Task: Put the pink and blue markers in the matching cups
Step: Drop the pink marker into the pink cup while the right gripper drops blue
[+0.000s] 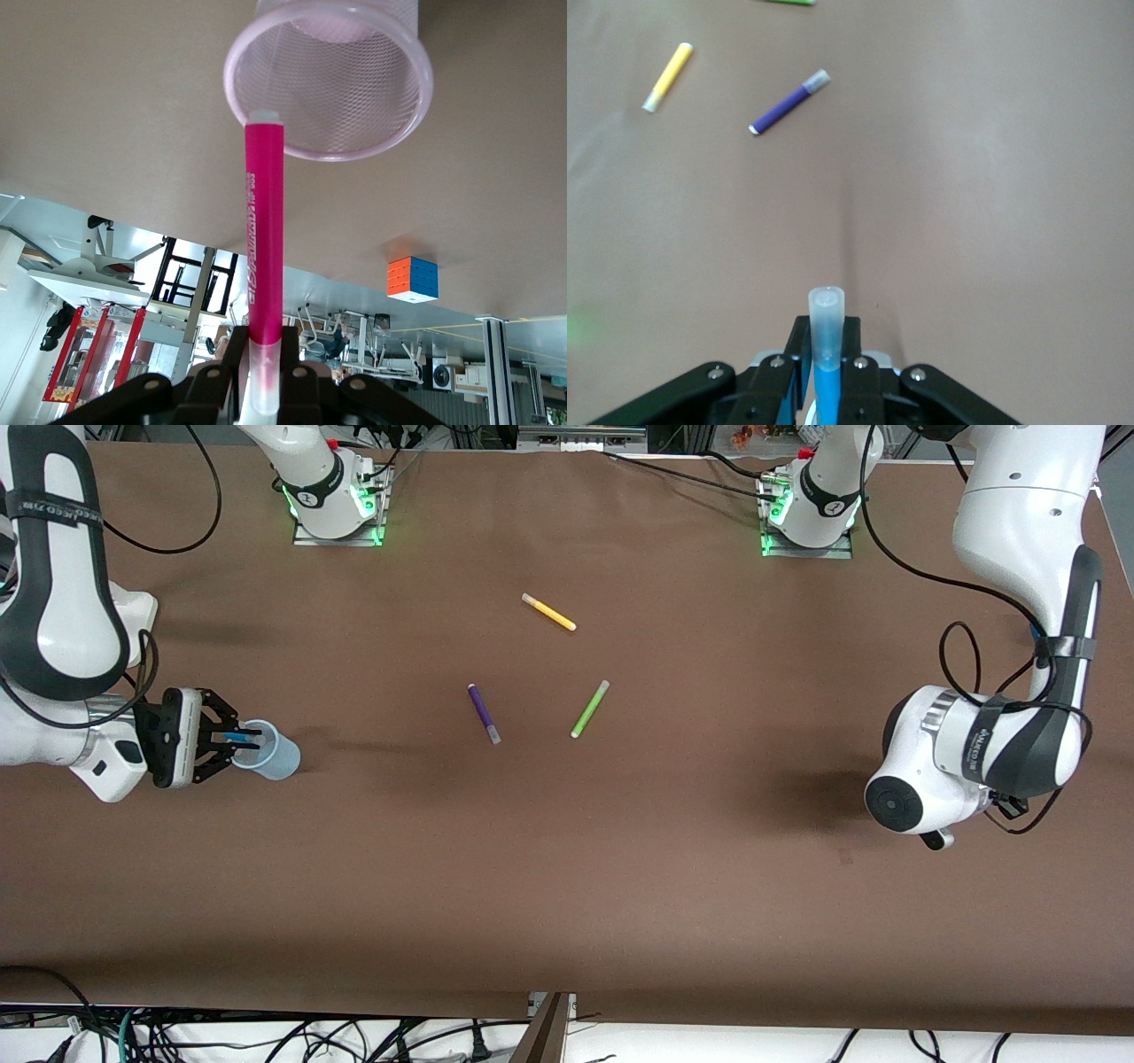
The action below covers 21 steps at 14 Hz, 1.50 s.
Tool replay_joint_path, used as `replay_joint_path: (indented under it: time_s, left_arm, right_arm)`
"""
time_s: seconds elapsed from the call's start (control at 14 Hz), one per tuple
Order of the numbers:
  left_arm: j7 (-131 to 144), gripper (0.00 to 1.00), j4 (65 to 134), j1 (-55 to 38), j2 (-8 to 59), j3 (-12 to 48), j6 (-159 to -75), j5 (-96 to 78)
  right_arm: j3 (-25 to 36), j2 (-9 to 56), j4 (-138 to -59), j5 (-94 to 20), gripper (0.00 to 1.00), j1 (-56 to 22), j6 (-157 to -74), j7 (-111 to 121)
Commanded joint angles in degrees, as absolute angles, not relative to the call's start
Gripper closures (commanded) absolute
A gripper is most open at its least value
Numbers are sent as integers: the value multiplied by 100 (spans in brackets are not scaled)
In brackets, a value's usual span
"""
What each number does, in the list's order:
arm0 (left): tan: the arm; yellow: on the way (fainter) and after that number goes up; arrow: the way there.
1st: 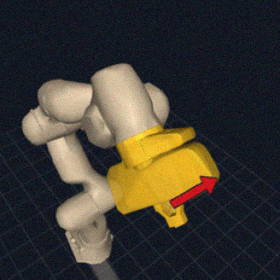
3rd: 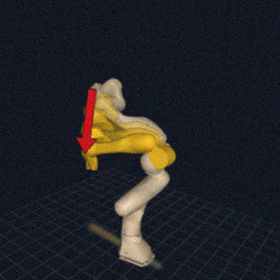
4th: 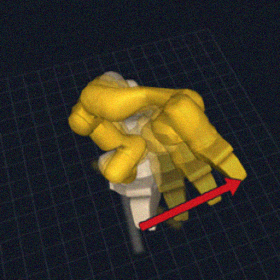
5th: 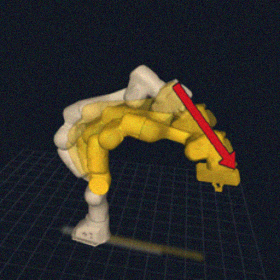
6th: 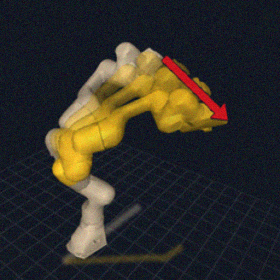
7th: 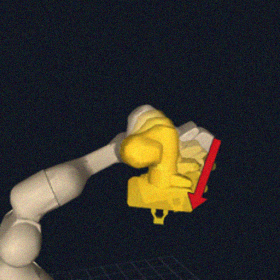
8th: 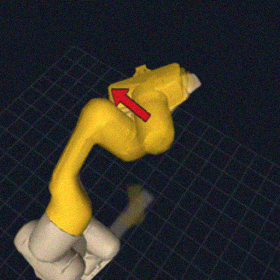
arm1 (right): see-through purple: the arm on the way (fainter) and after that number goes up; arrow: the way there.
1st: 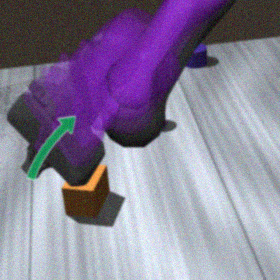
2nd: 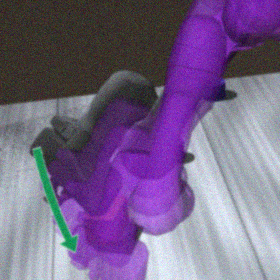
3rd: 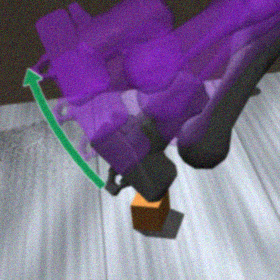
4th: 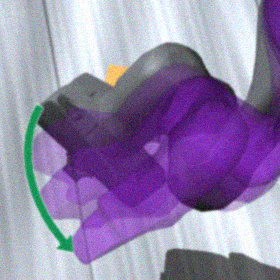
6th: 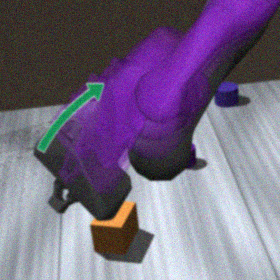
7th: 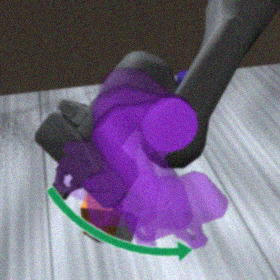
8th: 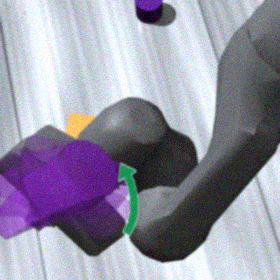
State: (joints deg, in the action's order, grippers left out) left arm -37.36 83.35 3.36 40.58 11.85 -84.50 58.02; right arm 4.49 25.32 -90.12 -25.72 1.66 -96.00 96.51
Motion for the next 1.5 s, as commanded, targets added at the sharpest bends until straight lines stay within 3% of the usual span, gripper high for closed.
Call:
replay_joint_path:
  time_s: [0.0,0.43,0.5,0.57,0.64,0.71,0.79,0.86,1.14,1.43]
  left_arm:
    - [-3797,100,8428,264,4096,1195,-8315,5994]
    - [-3806,100,8376,185,4341,1195,-8341,6135]
    - [-3806,87,8367,185,4350,1195,-8341,6178]
    - [-3858,63,8358,167,4359,1195,-8341,6187]
    - [-3858,38,8350,167,4359,1195,-8341,6179]
    - [-3832,0,8341,158,4342,1204,-8332,6170]
    - [-3832,0,8245,123,4316,1204,-8323,6109]
    - [-3849,0,7957,123,4281,1274,-8280,6021]
    - [-3649,0,7401,-88,3668,1327,-8024,4803]
    - [-2938,0,6796,280,2971,1284,-8068,2468]
  right_arm:
    - [352,2768,-9009,-3075,100,439,-9431,10710]
    - [352,3128,-9009,-3357,100,799,-9360,11907]
    - [352,3199,-9009,-3366,100,869,-9291,12031]
    - [352,3243,-9009,-3462,100,922,-9133,12119]
    - [352,3287,-9009,-3593,100,966,-9054,12198]
    - [352,3296,-9009,-3603,100,1010,-9035,12199]
    - [352,3287,-9009,-3612,78,1019,-9035,12077]
    - [352,3278,-8991,-3621,2,1037,-9026,11859]
    - [352,3173,-8572,-3543,0,1055,-9000,9945]
    - [290,3164,-7982,-3026,0,985,-8657,7932]
